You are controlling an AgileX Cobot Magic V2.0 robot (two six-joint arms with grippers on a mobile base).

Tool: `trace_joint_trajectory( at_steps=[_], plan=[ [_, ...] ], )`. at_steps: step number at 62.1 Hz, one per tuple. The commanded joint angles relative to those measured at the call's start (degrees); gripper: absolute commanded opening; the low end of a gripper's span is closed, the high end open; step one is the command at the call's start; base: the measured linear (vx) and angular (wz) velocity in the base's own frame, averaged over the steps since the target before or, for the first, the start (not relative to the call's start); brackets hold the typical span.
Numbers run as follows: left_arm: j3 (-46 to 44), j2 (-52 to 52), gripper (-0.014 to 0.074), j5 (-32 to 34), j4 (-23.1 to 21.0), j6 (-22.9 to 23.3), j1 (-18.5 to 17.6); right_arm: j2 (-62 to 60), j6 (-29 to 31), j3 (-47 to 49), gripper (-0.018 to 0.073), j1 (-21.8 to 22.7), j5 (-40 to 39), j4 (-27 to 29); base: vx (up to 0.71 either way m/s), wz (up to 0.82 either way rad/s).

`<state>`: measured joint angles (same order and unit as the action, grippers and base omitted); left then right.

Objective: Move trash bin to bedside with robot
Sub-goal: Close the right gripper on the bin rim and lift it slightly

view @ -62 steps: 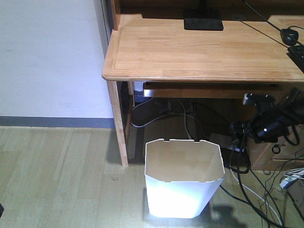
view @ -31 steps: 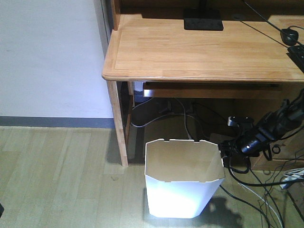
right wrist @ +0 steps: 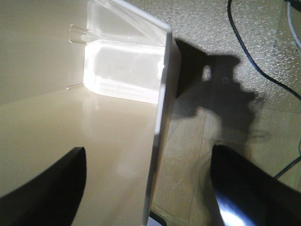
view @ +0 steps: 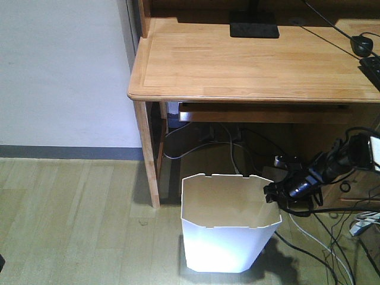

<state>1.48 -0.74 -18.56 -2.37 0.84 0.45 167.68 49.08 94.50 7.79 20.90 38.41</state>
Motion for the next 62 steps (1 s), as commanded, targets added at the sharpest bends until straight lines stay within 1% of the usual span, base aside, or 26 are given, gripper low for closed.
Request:
trace_joint_trajectory(
  at_steps=[1,7,14,17,20,24,26,27,31,33,34,39,44,50,55,59,62],
  plan=[
    [0.67,-0.82,-0.0006,4.73,-0.18,0.56,0.02,-0.46,0.38,3.98,0.0527,0.01,1.30,0.23,0.00,0.00],
    [0.67,-0.82,-0.0006,4.73,-0.18,0.56,0.02,2.54,0.27,7.02,0.0527,0.01,1.23,0.23,0.00,0.00],
    [0.67,-0.82,-0.0006,4.73,-0.18,0.56,0.02,5.56,0.14,10.55,0.0513,0.01,3.21,-0.30,0.00,0.00],
    [0.67,-0.82,-0.0006,4.73,-0.18,0.56,0.02,6.58,-0.28,11.97,0.0492,0.01,4.32,-1.02,0.00,0.00],
    [0.67,-0.82,-0.0006,4.73,-0.18,0.56,0.02,7.59,-0.80,13.59,0.0445,0.01,6.15,-1.88,0.00,0.00],
    [0.67,-0.82,-0.0006,4.73,-0.18,0.56,0.02,8.45,-2.40,15.34,0.0354,0.01,8.36,-3.37,0.00,0.00],
    [0.67,-0.82,-0.0006,4.73,-0.18,0.56,0.02,8.77,-3.41,16.15,0.0295,0.01,9.47,-3.99,0.00,0.00],
    [0.67,-0.82,-0.0006,4.73,-0.18,0.56,0.02,8.90,-3.88,16.54,0.0245,0.01,9.92,-4.40,0.00,0.00],
    [0.67,-0.82,-0.0006,4.73,-0.18,0.56,0.02,9.12,-5.73,18.10,0.0102,0.01,11.33,-4.75,0.00,0.00],
    [0.67,-0.82,-0.0006,4.73,-0.18,0.56,0.02,9.12,-6.06,18.59,0.0031,0.07,11.96,-4.47,0.00,0.00],
    [0.67,-0.82,-0.0006,4.73,-0.18,0.56,0.02,9.12,-6.07,18.87,-0.0020,0.07,12.24,-3.97,0.00,0.00],
    [0.67,-0.82,-0.0006,4.73,-0.18,0.56,0.02,8.58,-5.41,20.08,-0.0013,0.18,13.82,-1.49,0.00,0.00],
    [0.67,-0.82,-0.0006,4.73,-0.18,0.56,0.02,7.52,-2.00,20.04,-0.0011,0.39,14.92,2.02,0.00,0.00],
    [0.67,-0.82,-0.0006,4.73,-0.18,0.56,0.02,6.58,3.36,20.06,-0.0008,1.44,18.54,9.10,0.00,0.00],
    [0.67,-0.82,-0.0006,4.73,-0.18,0.56,0.02,6.26,7.94,20.06,-0.0006,2.82,23.49,14.36,0.00,0.00],
    [0.67,-0.82,-0.0006,4.73,-0.18,0.56,0.02,6.27,9.06,20.06,-0.0006,3.78,26.36,15.95,0.00,0.00],
    [0.67,-0.82,-0.0006,4.73,-0.18,0.56,0.02,6.20,8.30,20.06,-0.0005,4.48,27.87,15.83,0.00,0.00]
  ],
)
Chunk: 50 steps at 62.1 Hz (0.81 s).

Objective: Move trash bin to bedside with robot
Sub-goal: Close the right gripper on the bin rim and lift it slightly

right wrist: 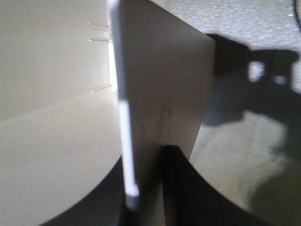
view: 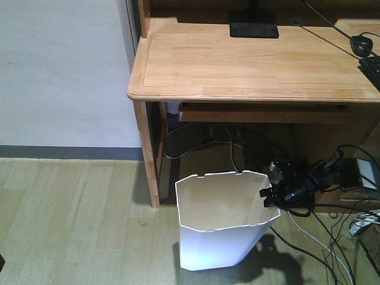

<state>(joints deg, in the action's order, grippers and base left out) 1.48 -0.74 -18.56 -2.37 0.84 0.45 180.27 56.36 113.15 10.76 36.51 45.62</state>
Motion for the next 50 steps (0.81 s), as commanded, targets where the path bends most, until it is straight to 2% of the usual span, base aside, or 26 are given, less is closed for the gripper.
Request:
trace_joint_trajectory(
  at_steps=[1,9,19,26,50],
  plan=[
    [0.67,-0.82,-0.0006,4.73,-0.18,0.56,0.02,-6.47,0.75,1.41,-0.0005,1.81,13.03,8.46,0.00,0.00],
    [0.67,-0.82,-0.0006,4.73,-0.18,0.56,0.02,-8.61,0.81,-0.29,-0.0005,2.70,14.98,7.27,0.00,0.00],
    [0.67,-0.82,-0.0006,4.73,-0.18,0.56,0.02,-14.71,3.56,-8.50,-0.0005,3.02,9.74,7.33,0.00,0.00],
    [0.67,-0.82,-0.0006,4.73,-0.18,0.56,0.02,-18.84,7.41,-15.32,-0.0005,3.50,6.45,10.71,0.00,0.00],
    [0.67,-0.82,-0.0006,4.73,-0.18,0.56,0.02,-30.57,20.56,-34.12,-0.0005,5.20,6.35,21.72,0.00,0.00]
  ],
)
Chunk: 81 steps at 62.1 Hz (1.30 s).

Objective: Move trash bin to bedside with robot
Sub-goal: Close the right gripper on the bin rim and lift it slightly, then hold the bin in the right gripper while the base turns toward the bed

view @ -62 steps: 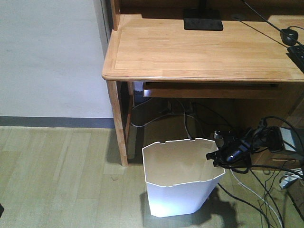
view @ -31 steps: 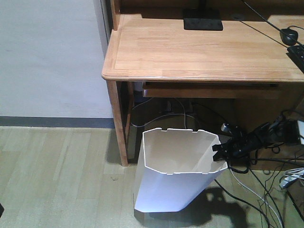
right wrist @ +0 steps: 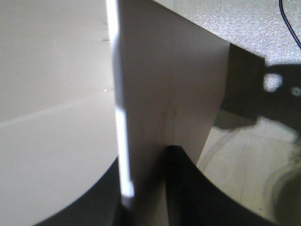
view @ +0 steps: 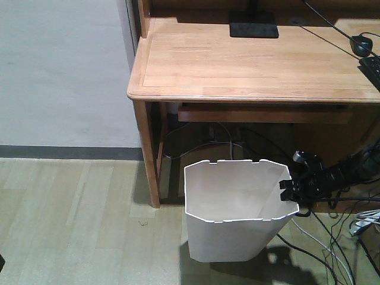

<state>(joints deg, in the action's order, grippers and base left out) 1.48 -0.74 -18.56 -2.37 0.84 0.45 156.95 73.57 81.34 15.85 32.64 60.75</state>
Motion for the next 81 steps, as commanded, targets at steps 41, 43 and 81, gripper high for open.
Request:
trace_joint_trajectory(
  at_steps=[41,43,81],
  plan=[
    [0.67,-0.82,-0.0006,4.73,-0.18,0.56,0.02,-9.66,5.78,-4.71,-0.0005,0.11,15.26,6.37,0.00,0.00],
    [0.67,-0.82,-0.0006,4.73,-0.18,0.56,0.02,-9.66,5.78,-4.71,-0.0005,0.11,15.26,6.37,0.00,0.00],
    [0.67,-0.82,-0.0006,4.73,-0.18,0.56,0.02,-9.66,5.77,-4.71,-0.0005,0.11,15.21,6.37,0.00,0.00]
  ],
)
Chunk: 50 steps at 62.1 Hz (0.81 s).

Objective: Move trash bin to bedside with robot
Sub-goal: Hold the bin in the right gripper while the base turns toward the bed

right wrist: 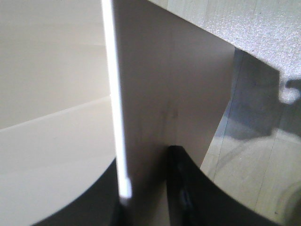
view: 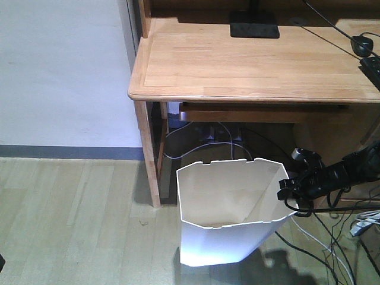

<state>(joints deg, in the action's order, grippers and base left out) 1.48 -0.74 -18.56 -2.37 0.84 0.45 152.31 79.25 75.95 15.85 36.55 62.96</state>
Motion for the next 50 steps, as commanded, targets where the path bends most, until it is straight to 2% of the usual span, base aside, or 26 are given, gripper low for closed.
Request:
trace_joint_trajectory(
  at_steps=[1,24,50],
  plan=[
    [0.67,-0.82,-0.0006,4.73,-0.18,0.56,0.02,-5.02,0.09,0.68,-0.0005,0.11,11.29,4.15,-0.01,0.03],
    [0.67,-0.82,-0.0006,4.73,-0.18,0.56,0.02,-5.02,0.09,0.68,-0.0005,0.11,11.23,4.10,-0.02,0.16],
    [0.67,-0.82,-0.0006,4.73,-0.18,0.56,0.02,-5.02,0.09,0.68,-0.0005,0.11,11.23,4.10,0.01,0.64]
  ],
)
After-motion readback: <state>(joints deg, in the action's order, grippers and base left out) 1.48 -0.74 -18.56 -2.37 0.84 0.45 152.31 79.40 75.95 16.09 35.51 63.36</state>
